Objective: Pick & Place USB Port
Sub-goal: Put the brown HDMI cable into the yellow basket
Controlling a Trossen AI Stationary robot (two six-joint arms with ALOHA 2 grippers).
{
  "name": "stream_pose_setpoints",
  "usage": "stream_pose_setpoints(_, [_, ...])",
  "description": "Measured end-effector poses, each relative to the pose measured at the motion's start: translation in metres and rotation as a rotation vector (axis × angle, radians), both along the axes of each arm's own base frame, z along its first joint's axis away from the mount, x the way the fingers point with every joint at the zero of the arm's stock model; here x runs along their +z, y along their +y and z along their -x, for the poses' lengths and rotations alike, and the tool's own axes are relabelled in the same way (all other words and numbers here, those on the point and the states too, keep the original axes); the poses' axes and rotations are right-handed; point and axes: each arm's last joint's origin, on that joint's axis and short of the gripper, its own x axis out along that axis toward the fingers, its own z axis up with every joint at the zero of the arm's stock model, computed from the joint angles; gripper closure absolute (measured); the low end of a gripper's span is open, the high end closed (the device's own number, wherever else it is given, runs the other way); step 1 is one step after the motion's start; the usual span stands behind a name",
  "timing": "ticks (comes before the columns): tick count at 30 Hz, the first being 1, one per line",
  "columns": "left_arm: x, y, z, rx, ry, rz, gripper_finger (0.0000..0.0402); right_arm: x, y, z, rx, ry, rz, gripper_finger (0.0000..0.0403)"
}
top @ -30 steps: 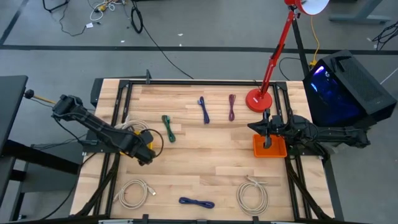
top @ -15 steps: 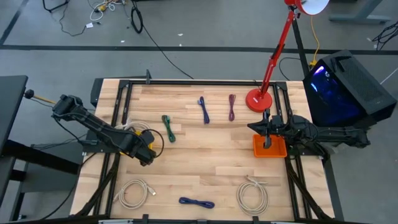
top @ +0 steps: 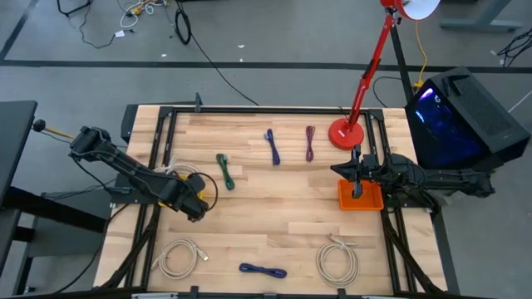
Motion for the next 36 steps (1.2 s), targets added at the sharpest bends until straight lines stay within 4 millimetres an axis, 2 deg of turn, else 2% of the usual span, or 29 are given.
stream_pose_setpoints(9, [0.0,0.004,-0.003,-0.009,0.006,0.017,0.0356,0.0,0.0,0.0,0.001,0.0,-0.001,0.0396])
stream_pose_setpoints(12, [0.0,0.003,-0.002,0.013,0.013,0.04,0.0335,0.0,0.0,0.0,0.001,0.001,-0.002,0.0396])
stream_pose_setpoints(19, [0.0,0.001,-0.005,0.042,-0.024,0.063,0.0249,-0.002,0.0,0.0,0.0,0.015,-0.002,0.0396])
stream_pose_setpoints(23, [0.0,0.001,-0.007,0.026,-0.039,0.066,0.022,-0.001,0.0,0.0,0.0,0.015,-0.002,0.0396])
stream_pose_setpoints(31, [0.001,0.003,-0.012,-0.018,-0.118,-0.036,0.0217,-0.002,0.0,0.0,0.001,0.015,-0.002,0.0396])
stream_pose_setpoints(36, [0.001,0.006,-0.01,-0.031,-0.072,-0.018,0.0219,-0.001,0.0,0.0,0.0,0.015,-0.005,0.0396])
